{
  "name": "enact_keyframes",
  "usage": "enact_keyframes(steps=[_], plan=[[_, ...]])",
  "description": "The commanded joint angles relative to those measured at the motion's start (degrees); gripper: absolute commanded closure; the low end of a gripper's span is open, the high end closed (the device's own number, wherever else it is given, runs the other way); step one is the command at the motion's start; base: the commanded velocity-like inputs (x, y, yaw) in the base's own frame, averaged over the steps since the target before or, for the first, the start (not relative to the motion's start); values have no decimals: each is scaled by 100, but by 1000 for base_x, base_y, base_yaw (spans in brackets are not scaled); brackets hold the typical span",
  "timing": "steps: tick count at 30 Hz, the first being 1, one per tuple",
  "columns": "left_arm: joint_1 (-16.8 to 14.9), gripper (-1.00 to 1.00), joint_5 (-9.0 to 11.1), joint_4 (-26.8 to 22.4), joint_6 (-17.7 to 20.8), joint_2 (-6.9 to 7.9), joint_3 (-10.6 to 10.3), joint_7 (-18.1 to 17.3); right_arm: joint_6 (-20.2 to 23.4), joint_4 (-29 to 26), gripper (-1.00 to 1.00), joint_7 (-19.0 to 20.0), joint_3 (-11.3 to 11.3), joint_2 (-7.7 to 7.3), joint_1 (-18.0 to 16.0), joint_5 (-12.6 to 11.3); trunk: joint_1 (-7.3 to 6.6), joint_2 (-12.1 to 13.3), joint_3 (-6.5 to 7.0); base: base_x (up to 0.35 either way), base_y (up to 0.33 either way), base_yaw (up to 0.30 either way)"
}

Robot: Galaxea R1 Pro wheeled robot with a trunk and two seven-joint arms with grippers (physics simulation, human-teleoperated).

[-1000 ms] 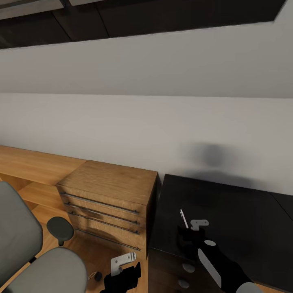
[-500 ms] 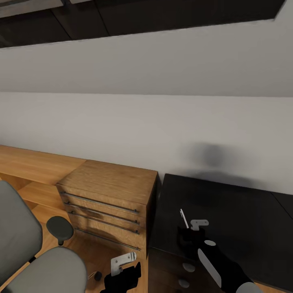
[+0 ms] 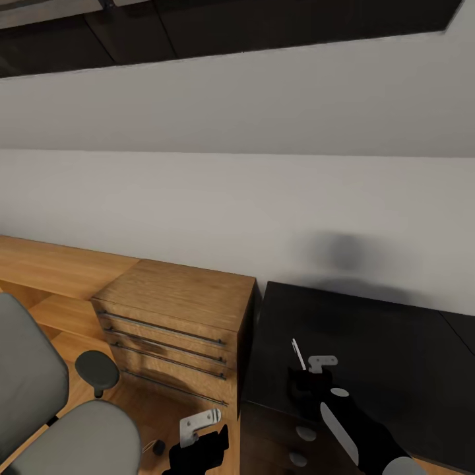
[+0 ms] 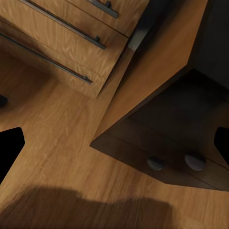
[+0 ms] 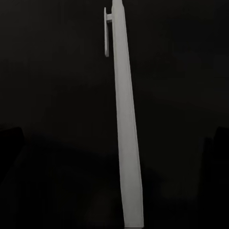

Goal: In the bedroom, organize the workspace by keeping the computer under the desk, ensuring the monitor is on the desk, placing the keyboard on the desk next to the monitor, placing the mouse on the desk next to the keyboard, moving the folder from the swivel chair onto the desk next to the mouse, stacking the notebook on top of the folder with the pen on top of the notebook, and positioning the swivel chair next to the desk.

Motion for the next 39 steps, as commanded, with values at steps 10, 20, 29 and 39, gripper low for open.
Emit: enact_keyframes(steps=[10, 20, 29, 39], plan=[[-8, -100, 3, -9, 39, 3, -11, 34, 314, 46, 100, -51, 40, -15, -1, -153, 1, -4, -8, 0, 0, 0], [-8, -100, 3, -9, 39, 3, -14, 34, 322, 44, 100, -48, 40, -17, -1, -154, 1, -4, -8, 0, 0, 0], [-8, -100, 3, -9, 39, 3, -16, 34, 327, 44, 100, -46, 40, -14, -1, -156, 1, -4, -8, 0, 0, 0], [-8, -100, 3, -9, 39, 3, -17, 34, 370, 14, 100, -33, 40, -9, -1, -168, 1, -4, -8, 0, 0, 0]])
